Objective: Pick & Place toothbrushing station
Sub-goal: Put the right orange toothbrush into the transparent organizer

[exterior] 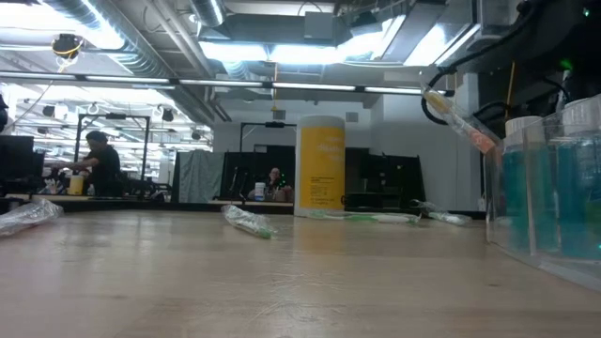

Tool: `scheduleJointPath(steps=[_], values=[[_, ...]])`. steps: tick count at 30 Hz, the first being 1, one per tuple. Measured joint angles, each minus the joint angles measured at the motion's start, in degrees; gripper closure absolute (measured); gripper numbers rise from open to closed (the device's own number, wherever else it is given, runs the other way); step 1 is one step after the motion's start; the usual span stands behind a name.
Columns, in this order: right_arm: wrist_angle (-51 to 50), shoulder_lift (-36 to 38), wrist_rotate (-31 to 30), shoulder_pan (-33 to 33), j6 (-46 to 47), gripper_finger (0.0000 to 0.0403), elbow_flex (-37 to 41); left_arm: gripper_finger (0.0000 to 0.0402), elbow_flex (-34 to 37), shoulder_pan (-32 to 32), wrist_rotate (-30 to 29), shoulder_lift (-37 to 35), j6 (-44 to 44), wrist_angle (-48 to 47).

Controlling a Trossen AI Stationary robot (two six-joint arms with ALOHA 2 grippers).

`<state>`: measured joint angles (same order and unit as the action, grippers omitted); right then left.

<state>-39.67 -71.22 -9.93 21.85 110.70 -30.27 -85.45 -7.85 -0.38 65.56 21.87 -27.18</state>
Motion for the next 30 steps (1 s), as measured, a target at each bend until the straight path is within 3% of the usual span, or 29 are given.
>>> scheduleJointPath(steps=[9, 15, 24, 30], values=[[-2.2, 0.02, -0.17, 1.22, -5.95, 0.0397, -3.06, 0.0387, 0.0, 0.0, 0.0, 0.0, 0.04, -0.02], [-2.08, 0.04, 1.5, 3.24, -7.48, 0.035, -4.62, 0.0387, 0.0, 0.0, 0.33, 0.0, 0.02, -0.03], [-5.57, -1.26, 2.45, 4.63, -2.01, 0.0265, -4.62, 0.0386, 0.0, 0.0, 0.39, 0.0, 0.0, -0.04], [-5.01, -4.3, 3.33, 4.63, -1.7, 0.0246, -4.62, 0.0386, 0.0, 0.02, 1.48, 0.0, 0.04, -0.04]])
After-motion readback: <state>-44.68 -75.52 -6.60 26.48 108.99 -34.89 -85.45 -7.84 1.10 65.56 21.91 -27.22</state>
